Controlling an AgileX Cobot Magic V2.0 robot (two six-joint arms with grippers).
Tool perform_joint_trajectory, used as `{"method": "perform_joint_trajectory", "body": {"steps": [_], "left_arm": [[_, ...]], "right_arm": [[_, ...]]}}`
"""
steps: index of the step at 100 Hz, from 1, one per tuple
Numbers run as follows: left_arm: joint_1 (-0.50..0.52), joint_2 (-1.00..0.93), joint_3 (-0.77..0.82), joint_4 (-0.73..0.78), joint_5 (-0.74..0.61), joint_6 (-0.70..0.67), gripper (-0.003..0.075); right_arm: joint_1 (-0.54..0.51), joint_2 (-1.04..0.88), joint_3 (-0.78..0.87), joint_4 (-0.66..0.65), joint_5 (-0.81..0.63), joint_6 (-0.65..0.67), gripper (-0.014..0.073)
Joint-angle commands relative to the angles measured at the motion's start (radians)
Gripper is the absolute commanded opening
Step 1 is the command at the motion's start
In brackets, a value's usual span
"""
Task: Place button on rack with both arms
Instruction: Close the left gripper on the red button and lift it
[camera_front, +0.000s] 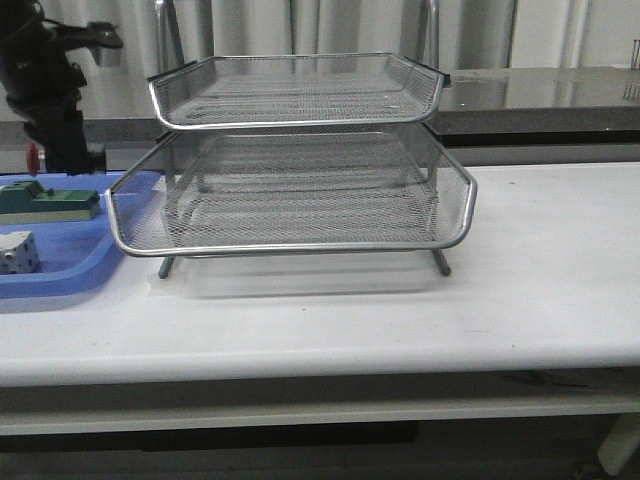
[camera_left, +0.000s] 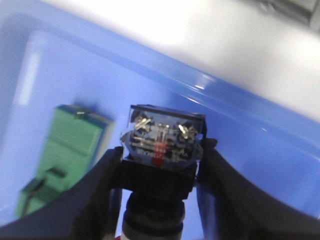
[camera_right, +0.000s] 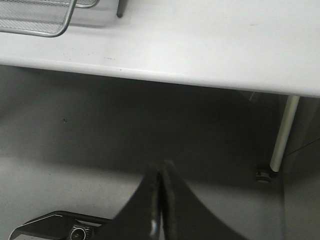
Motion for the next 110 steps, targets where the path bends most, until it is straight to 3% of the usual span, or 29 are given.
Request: {"method": "perform_joint_trajectory", "body": {"steps": [1, 22, 60, 110], "left_arm": [[0.0, -0.091, -0.091, -0.011, 0.045, -0.082, 0.0007], [-0.007, -0.185, -0.101, -0.013, 0.045, -0.087, 0.0007], [-0.039, -0.357, -0.095, -0.026, 0.045, -0.213, 0.0008], [-0.271, -0.592, 0.177, -0.056, 0.045, -0.213, 0.0007]], "right_arm": [[-0.002, 0.008, -0.024, -0.01, -0.051, -0.004, -0.0071], [-0.002, 0.008, -0.024, -0.01, -0.05, -0.004, -0.0071], [-0.002, 0.008, -0.024, -0.01, -0.05, -0.004, -0.0071], [-0.002, 0.008, -0.024, -0.01, -0.05, -0.004, -0.0071]]}}
